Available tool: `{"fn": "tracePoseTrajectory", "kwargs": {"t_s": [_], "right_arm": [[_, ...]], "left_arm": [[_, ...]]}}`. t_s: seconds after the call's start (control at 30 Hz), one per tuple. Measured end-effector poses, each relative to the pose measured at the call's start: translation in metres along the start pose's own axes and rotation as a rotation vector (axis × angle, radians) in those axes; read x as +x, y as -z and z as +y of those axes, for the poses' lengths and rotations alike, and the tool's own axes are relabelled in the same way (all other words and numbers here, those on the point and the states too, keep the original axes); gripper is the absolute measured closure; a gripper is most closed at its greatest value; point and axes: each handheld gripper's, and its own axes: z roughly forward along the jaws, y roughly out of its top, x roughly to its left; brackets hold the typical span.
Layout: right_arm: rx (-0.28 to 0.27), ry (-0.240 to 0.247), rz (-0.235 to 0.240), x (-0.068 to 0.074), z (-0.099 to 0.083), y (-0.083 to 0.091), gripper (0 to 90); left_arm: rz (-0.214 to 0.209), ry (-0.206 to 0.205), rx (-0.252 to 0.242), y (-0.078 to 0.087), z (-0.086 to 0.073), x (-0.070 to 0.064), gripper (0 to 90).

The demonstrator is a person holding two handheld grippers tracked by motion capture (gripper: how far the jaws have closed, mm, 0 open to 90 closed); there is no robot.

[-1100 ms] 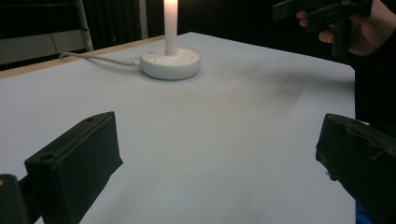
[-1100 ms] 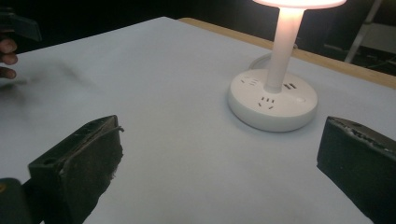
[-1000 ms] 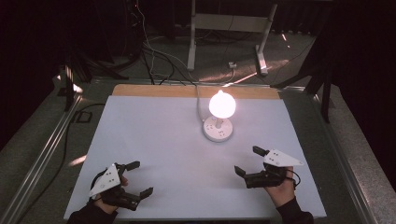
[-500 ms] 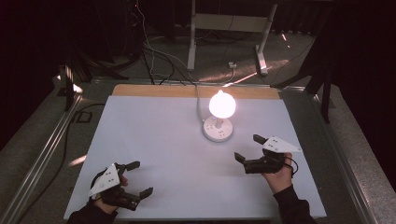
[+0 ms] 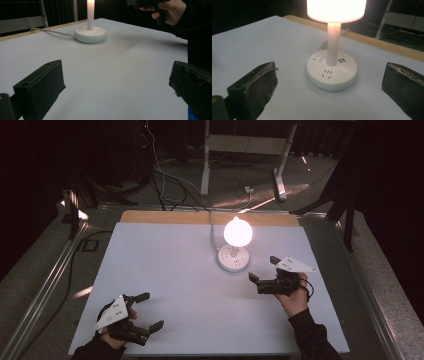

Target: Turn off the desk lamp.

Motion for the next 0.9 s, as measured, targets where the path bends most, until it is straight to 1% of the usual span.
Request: {"fn": "tracePoseTrajectory", "kwargs": {"t_s": [0.1,0.13,0.2,0.23,0.27,0.3,0.33,0.5,0.6,0.67,0.7,0.8,0.83,0.9], "right_arm": [[-0.003,-0.008,0.006,-0.003,-0.001,-0.006,0.0],[-0.001,-0.016,0.001,-0.003,-0.001,-0.010,0.0],[0.005,-0.017,0.004,-0.004,0.000,-0.012,0.0],[0.014,-0.013,0.009,-0.004,0.000,-0.015,0.0],[0.019,-0.011,0.003,-0.004,0.001,-0.017,0.0],[0.029,-0.010,0.011,-0.005,0.001,-0.021,0.0],[0.028,-0.004,0.004,-0.006,0.001,-0.024,0.0],[0.027,-0.016,0.008,-0.011,0.003,-0.032,0.0],[0.030,-0.001,-0.009,-0.015,0.005,-0.040,0.0],[0.029,-0.001,-0.009,-0.016,0.005,-0.042,0.0],[0.036,0.005,-0.020,-0.018,0.006,-0.047,0.0],[0.049,-0.004,-0.018,-0.021,0.006,-0.052,0.0],[0.058,-0.005,-0.016,-0.023,0.005,-0.057,4.8],[0.060,-0.006,-0.015,-0.024,0.005,-0.059,4.9]], "left_arm": [[0.001,0.001,0.000,0.000,0.000,0.000,0.5],[0.000,0.001,-0.001,0.000,0.000,0.000,0.5],[0.000,0.000,0.000,0.000,0.000,0.000,0.5],[0.000,0.000,0.000,0.000,0.000,0.000,0.5],[0.000,-0.001,0.001,0.000,0.000,0.000,0.4],[0.000,-0.002,0.001,0.000,0.000,0.000,0.5],[-0.002,0.000,0.000,0.000,0.000,-0.001,0.5],[-0.001,0.001,-0.001,0.001,0.000,0.000,0.5],[0.001,-0.002,0.001,0.000,0.000,0.000,0.5],[0.000,-0.002,0.000,0.000,0.000,0.000,0.5],[-0.001,0.000,-0.001,0.001,0.000,0.000,0.5],[-0.001,0.002,-0.002,0.001,0.000,0.000,0.5],[0.000,0.000,-0.002,0.001,0.000,0.000,0.5],[0.000,0.000,-0.001,0.001,0.000,0.000,0.4]]}}
